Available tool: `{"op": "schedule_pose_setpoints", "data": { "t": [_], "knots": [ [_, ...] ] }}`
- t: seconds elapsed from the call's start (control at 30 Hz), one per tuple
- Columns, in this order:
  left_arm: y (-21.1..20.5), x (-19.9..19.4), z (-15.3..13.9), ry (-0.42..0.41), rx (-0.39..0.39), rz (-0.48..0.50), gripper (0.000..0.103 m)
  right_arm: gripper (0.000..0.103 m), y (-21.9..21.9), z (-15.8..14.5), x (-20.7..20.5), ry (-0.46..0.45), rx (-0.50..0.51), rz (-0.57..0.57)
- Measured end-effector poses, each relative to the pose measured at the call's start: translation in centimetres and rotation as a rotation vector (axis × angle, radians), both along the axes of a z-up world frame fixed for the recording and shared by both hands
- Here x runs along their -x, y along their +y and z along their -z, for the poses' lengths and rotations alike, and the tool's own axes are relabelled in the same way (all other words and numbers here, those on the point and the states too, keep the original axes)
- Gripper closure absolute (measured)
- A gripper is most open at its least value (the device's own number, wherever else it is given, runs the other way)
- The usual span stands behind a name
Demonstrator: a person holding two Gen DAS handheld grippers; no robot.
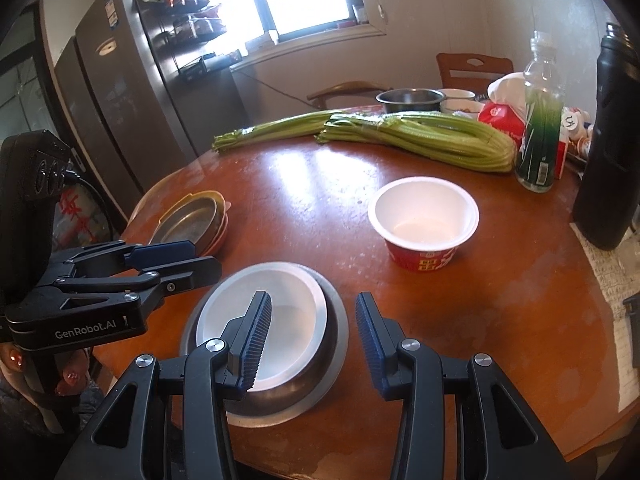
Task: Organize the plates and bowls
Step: 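Withdraw the left tool up from the nested bowls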
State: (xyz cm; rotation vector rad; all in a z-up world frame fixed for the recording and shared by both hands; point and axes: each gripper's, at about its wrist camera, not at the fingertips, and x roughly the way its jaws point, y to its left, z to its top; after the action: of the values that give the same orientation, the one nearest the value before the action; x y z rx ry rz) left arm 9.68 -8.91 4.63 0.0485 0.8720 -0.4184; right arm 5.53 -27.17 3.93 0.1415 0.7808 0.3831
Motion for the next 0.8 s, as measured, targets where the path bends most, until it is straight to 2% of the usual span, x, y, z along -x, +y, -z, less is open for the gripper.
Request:
{"op": "schedule_pose_setpoints", "data": {
  "t": [0.4,0.8],
  "knots": [
    [-2.3,-2.7,-0.6,-0.006,-0.019,0.017,0.057,0.057,-1.7,-1.3,-2.1,-0.04,0.003,0.04],
    [-6.0,-6.5,-0.2,0.017,-0.03,0.086,0.057,0.057,-5.6,-0.5,-5.8,-0.011,0.018,0.133]
  ]
}}
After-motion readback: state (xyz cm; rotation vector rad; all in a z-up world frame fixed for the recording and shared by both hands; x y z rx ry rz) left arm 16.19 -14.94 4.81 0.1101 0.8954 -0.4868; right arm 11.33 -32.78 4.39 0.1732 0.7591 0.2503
